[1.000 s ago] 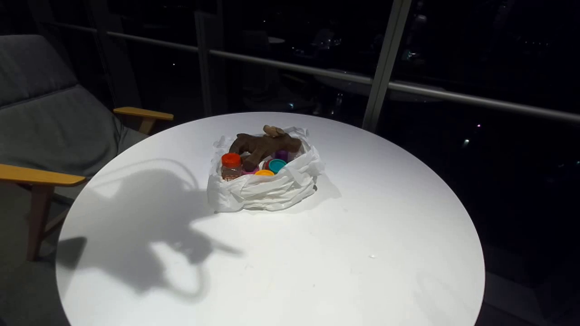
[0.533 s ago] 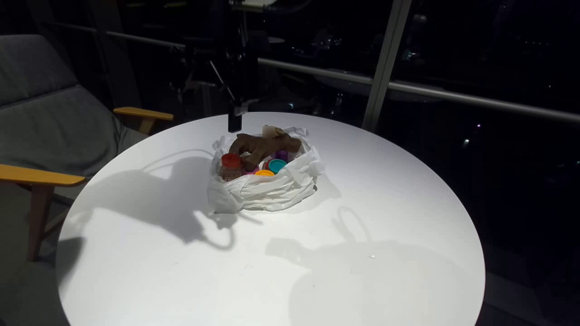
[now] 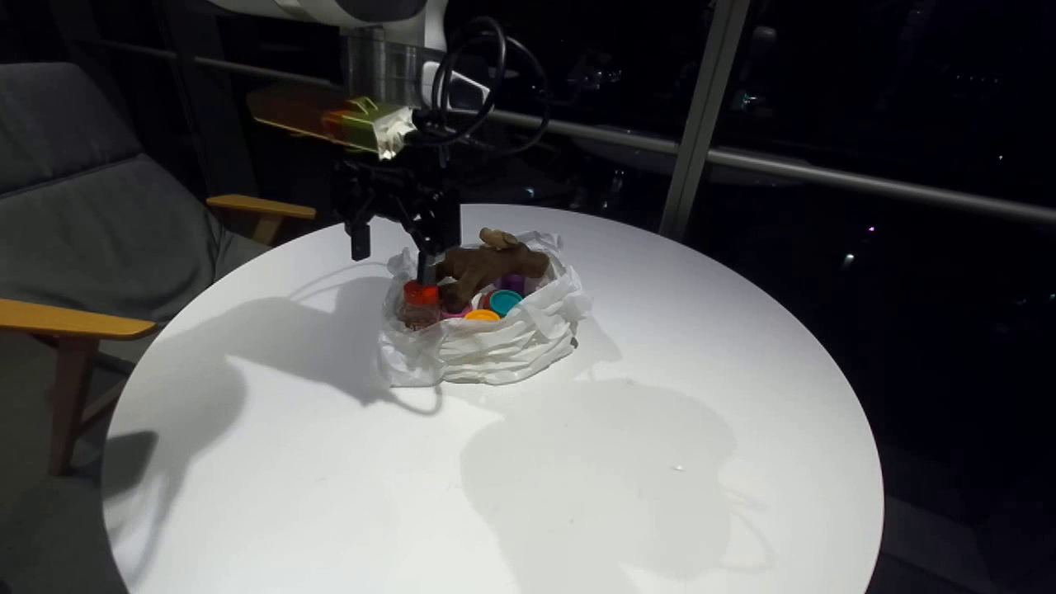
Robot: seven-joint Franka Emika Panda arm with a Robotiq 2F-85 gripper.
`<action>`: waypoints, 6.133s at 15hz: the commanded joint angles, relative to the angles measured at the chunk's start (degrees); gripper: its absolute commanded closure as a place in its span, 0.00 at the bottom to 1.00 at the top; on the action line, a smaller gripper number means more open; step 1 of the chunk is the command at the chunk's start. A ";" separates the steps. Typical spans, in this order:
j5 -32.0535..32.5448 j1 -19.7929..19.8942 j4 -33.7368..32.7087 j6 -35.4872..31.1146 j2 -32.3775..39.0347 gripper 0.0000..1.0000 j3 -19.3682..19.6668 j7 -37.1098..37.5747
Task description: Take the containers, deer plush toy and red ball out of the white plastic bag
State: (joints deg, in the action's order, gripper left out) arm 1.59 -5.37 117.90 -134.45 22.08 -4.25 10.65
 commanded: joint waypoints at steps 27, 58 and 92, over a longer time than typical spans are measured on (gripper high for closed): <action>-0.43 -1.57 -15.29 5.17 10.44 0.76 0.46 -4.71; -7.26 9.99 4.46 -7.98 3.57 0.76 9.78 2.35; -16.39 3.55 -49.28 12.14 32.28 0.00 1.17 7.75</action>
State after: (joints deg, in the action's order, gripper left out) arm -12.96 -2.53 76.56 -125.61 49.77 -1.59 18.29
